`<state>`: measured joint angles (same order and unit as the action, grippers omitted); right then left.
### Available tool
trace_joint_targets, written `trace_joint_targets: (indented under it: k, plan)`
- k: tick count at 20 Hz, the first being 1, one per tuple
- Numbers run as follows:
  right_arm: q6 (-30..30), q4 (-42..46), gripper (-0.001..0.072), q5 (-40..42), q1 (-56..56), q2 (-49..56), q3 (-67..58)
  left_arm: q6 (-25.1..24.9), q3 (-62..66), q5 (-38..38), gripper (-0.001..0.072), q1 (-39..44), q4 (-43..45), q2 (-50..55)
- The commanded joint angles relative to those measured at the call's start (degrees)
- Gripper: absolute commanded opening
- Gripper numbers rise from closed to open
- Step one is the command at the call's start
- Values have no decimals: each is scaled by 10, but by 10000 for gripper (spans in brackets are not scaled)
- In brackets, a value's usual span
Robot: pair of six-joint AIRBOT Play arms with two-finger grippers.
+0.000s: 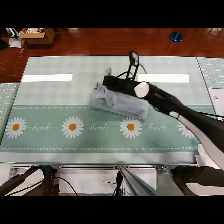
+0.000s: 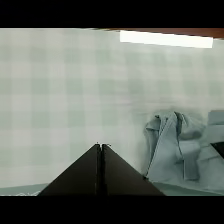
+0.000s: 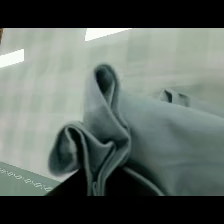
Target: Fold the shirts.
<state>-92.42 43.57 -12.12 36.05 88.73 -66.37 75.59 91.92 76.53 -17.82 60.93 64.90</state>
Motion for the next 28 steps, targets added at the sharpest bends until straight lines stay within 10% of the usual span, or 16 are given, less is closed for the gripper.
trace_joint_targets:
  k: [1,6,13,16,19,28]
  plan:
    - [1,-37,461,60,31,36,-1,-15,-6,26,24,0,2,-9]
    - [14,61,461,-54,-51,-68,-1,-16,-46,26,25,1,2,-9]
    - [29,568,375,-670,-358,-200,37,-21,-49,26,25,1,2,-9]
    - [57,299,590,-616,-495,-200,134,-20,-49,26,25,1,2,-9]
    - [112,18,592,-469,-525,-198,219,-20,-49,26,25,1,2,-9]
    - [203,-217,533,-306,-334,-44,244,-20,-49,26,25,1,2,-9]
